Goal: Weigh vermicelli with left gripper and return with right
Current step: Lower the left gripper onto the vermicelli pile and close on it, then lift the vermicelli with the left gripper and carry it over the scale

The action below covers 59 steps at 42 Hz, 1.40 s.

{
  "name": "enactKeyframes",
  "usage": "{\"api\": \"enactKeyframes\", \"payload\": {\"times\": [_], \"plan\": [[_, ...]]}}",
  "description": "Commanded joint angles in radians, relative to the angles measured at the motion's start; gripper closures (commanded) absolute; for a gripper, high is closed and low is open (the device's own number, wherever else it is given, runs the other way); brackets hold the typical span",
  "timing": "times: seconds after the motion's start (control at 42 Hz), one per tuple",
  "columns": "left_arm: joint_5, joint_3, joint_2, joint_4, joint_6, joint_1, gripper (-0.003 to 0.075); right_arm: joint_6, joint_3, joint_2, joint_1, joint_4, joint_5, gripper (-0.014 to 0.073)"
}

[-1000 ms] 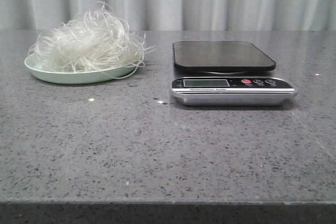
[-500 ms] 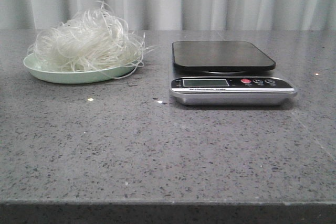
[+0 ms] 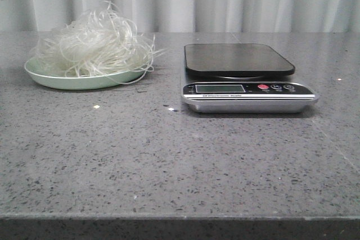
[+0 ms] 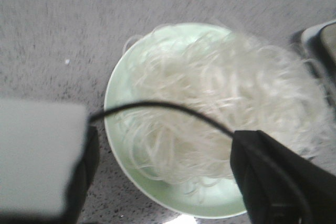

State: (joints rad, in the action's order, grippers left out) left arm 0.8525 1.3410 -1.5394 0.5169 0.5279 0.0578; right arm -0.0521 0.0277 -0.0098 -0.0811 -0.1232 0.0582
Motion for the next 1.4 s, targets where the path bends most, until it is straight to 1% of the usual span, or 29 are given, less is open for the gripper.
{"api": "enactKeyframes", "payload": {"times": [0.0,0.095,0.357,0.643,0.69,0.786,0.857,0.929,0.976,1.0,1.048,1.19,1.381], "plan": [[-0.013,0.035,-0.003,0.085,0.033,-0.001,0.0149,0.001,-0.008,-0.017,-0.008,0.003,-0.076,0.0442],[-0.013,0.038,-0.037,0.146,0.084,0.017,0.0149,0.001,-0.008,-0.017,-0.008,0.003,-0.076,0.0442],[-0.018,0.072,-0.127,0.148,0.104,0.066,0.0150,0.001,-0.008,-0.017,-0.008,0.003,-0.075,0.0442],[-0.015,0.077,-0.201,0.146,0.104,0.068,0.0164,0.001,-0.008,-0.017,-0.008,0.003,-0.072,0.0442],[-0.015,0.077,-0.205,0.146,0.104,0.068,0.0185,0.001,-0.008,-0.017,-0.008,0.003,-0.072,0.0442],[-0.013,0.077,-0.208,0.146,0.104,0.068,0.0283,0.001,-0.008,-0.017,-0.008,0.003,-0.071,0.0442],[-0.013,0.077,-0.208,0.146,0.104,0.068,0.0382,0.001,-0.008,-0.017,-0.008,0.003,-0.067,0.0442],[-0.013,0.077,-0.208,0.146,0.104,0.068,0.0505,0.001,-0.008,-0.017,-0.008,0.003,-0.064,0.0442],[-0.013,0.077,-0.208,0.146,0.104,0.068,0.0573,0.001,-0.008,-0.017,-0.008,0.003,-0.064,0.0442],[-0.013,0.077,-0.208,0.146,0.104,0.068,0.0594,0.001,-0.008,-0.017,-0.008,0.003,-0.064,0.0442],[-0.016,0.077,-0.208,0.146,0.104,0.068,0.0573,0.001,-0.008,-0.017,-0.008,0.003,-0.064,0.0442],[-0.006,0.097,-0.206,0.146,0.104,0.068,0.0574,0.001,-0.008,-0.017,-0.008,0.003,-0.064,0.0442],[0.082,0.220,-0.185,0.146,0.104,0.068,0.0577,0.001,-0.008,-0.017,-0.008,0.003,-0.064,0.0442]]}}
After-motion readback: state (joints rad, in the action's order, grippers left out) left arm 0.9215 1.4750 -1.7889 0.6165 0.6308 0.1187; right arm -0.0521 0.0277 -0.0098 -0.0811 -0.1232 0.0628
